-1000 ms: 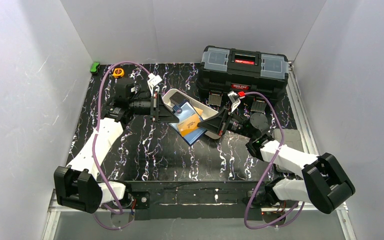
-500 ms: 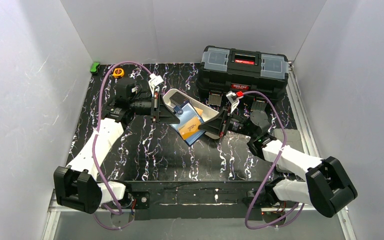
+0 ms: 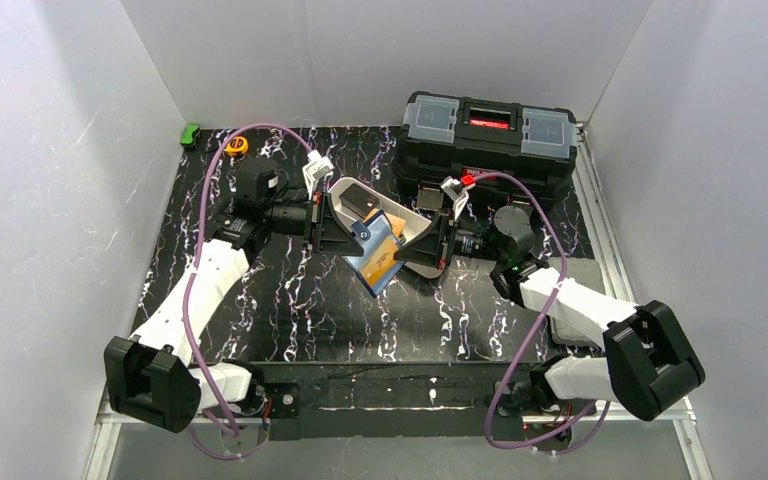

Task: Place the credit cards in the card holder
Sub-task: Insert the credit card into the card holder.

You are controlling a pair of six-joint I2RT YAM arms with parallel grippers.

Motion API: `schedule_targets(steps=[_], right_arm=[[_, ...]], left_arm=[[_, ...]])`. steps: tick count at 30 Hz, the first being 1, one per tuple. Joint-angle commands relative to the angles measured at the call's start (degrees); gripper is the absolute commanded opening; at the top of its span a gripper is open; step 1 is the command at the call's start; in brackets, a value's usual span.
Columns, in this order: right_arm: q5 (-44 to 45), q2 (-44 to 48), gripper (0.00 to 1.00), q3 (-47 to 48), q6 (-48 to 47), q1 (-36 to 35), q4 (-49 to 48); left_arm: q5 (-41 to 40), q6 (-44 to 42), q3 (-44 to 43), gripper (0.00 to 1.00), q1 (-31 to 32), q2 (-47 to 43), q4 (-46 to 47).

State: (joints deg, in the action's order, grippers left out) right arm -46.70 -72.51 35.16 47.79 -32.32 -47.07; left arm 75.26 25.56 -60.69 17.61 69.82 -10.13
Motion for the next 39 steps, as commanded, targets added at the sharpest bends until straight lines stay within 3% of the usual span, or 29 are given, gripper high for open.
schedule_targets(steps=[1,12,28,32,34,39], right_arm=[[1.25,-0.81,0.01,4.01,-0.3,0.06,-1.88],[6.99,6.76,0.01,2.75,-7.09,0.14,2.55],[10.74,10.06,0.01,3.48,-6.04,-0.18,2.82],[13.08,9.99,0.01,2.84,-4.62,-1.02,1.68],[13.95,9.68,0.01,2.33,-3.62,-1.54,0.58],[15.2,9.15,0.01,2.31,-3.44,-2.84,0.01]], left_arm=[[5.94,-1.14,-0.88,0.0,1.47,-2.5,-1.77],[0.66,-3.93,-2.18,0.0,1.57,-1.57,-4.8],[0.23,-3.93,-2.11,0.0,2.37,-1.75,-6.59],[-1.2,-4.78,-2.15,0.09,2.38,-1.88,-7.09],[-2.11,-4.82,-2.22,0.19,2.36,-1.81,-7.22],[-3.09,-6.17,-2.66,0.23,2.36,-1.62,-8.81]])
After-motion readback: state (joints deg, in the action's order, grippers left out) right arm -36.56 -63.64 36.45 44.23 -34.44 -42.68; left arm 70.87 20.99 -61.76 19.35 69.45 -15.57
